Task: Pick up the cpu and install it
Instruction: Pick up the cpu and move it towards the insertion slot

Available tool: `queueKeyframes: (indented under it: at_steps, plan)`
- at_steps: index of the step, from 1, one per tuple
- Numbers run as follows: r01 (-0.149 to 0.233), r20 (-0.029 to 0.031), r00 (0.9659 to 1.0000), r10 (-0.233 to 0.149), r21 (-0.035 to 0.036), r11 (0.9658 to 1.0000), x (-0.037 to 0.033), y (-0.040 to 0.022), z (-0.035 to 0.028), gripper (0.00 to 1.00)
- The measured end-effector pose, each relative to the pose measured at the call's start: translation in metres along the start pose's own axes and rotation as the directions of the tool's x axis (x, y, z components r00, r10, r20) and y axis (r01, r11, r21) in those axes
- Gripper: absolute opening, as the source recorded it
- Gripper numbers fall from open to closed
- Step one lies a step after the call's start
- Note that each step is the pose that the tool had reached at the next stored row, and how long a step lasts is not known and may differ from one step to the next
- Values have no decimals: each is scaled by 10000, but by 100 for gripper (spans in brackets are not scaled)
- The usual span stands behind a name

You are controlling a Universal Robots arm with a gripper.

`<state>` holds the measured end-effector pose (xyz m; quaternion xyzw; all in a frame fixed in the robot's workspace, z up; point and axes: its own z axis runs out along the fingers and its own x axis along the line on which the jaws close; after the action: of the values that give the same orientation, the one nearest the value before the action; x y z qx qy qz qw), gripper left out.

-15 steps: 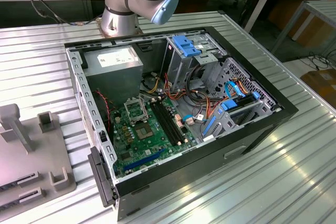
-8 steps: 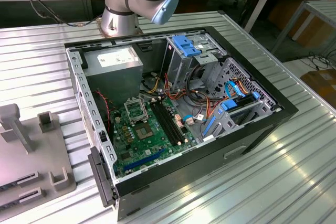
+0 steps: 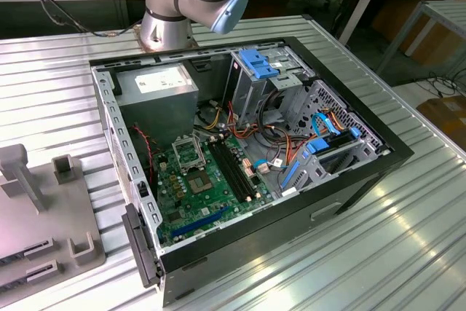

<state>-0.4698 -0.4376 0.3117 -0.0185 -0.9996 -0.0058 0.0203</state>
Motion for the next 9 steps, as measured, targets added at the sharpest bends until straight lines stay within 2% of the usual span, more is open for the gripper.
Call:
queueKeyframes:
  at_steps: [1, 2, 3, 4, 9]
  plan:
    - [134, -1, 9999, -134, 5, 9999, -2, -1, 21, 38]
    - [485, -8, 9988, -485, 22, 9988, -4, -2, 67, 38]
    - [485, -6, 9988, -485, 20, 9988, -4, -2, 70, 39]
    - [485, -6, 9988, -485, 20, 9988, -4, -2, 70, 45]
    - [485, -6, 9988, -485, 20, 9988, -4, -2, 71, 45]
